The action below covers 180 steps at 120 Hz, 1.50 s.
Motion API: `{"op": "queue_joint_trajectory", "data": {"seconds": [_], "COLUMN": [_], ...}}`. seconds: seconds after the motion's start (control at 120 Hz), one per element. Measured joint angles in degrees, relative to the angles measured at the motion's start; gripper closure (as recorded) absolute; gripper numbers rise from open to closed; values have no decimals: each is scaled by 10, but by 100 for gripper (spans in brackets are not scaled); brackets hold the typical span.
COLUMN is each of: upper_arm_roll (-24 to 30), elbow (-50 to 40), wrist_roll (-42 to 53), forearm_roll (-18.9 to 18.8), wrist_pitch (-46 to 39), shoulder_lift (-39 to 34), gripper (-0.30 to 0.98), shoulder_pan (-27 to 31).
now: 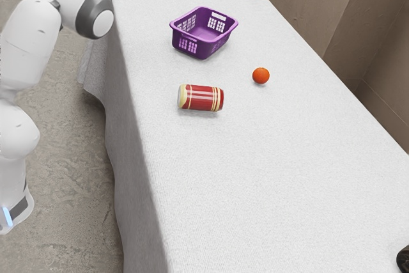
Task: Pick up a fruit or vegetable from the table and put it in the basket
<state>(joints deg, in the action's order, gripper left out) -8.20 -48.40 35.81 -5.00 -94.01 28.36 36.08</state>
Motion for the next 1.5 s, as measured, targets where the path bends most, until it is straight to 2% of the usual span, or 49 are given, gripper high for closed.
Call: {"op": "queue_joint_trajectory", "data": {"seconds": [0.217,0.508,0.858,1.208,1.5], "upper_arm_roll": [38,79,96,121,133], "elbow": [-37,-65,-99,-93,-42], "wrist_roll": [13,23,26,14,5], "forearm_roll": [71,179,267,289,292], "wrist_pitch": [-129,-279,-426,-521,-573], "shoulder_lift": [42,82,128,181,235], "gripper": [32,32,32,32,32], "shoulder_pan": [51,57,68,86,88]}}
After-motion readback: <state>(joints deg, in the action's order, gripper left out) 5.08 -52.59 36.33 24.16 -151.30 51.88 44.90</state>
